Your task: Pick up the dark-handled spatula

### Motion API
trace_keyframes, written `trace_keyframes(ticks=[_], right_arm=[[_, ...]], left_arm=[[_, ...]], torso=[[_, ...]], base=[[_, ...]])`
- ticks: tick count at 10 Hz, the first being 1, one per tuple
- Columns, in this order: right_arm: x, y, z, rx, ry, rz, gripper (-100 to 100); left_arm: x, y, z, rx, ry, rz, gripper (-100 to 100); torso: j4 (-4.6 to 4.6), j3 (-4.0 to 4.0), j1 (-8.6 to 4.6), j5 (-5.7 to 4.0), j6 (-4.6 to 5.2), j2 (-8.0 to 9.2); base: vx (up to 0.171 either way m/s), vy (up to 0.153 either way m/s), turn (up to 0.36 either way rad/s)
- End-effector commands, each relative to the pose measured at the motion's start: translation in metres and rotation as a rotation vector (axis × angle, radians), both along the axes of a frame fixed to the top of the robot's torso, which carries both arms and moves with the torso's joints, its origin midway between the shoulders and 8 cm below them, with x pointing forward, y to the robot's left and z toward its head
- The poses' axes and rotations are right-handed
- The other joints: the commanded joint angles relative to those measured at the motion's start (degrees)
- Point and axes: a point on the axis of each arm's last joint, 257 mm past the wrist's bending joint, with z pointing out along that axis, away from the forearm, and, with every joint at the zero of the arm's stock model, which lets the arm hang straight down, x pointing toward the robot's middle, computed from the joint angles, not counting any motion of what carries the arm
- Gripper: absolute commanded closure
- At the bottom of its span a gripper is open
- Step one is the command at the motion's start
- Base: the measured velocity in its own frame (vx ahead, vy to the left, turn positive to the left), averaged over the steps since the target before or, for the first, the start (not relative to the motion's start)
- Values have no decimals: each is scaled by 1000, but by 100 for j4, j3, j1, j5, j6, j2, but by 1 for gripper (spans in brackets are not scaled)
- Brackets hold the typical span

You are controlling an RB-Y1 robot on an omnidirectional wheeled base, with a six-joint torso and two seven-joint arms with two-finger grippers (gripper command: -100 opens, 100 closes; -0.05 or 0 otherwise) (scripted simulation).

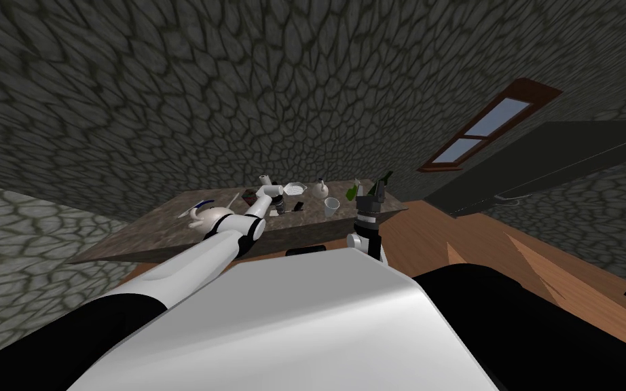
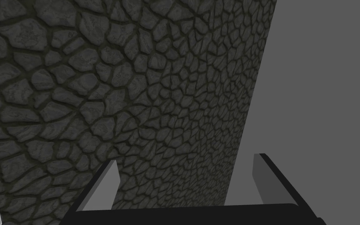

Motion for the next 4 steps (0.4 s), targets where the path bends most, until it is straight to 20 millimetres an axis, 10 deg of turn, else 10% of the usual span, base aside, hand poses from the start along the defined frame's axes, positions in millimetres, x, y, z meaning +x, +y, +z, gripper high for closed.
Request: trace_keyframes(ticks=[1,3,4], right_arm=[[0,0,0,0,0,0,0],[0,0,0,0,0,0,0],[0,0,0,0,0,0,0]], left_arm=[[5,0,14,0,-1,-2,100],[6,0,16,0,-2,-3,100],[6,0,17,0,-1,-3,0]], torso=[[0,0,0,0,0,0],[9,10,2,-3,-1,11],[5,7,1,-1,-1,9]], base=[[-16,6,18],[-15,5,12],[0,0,0]])
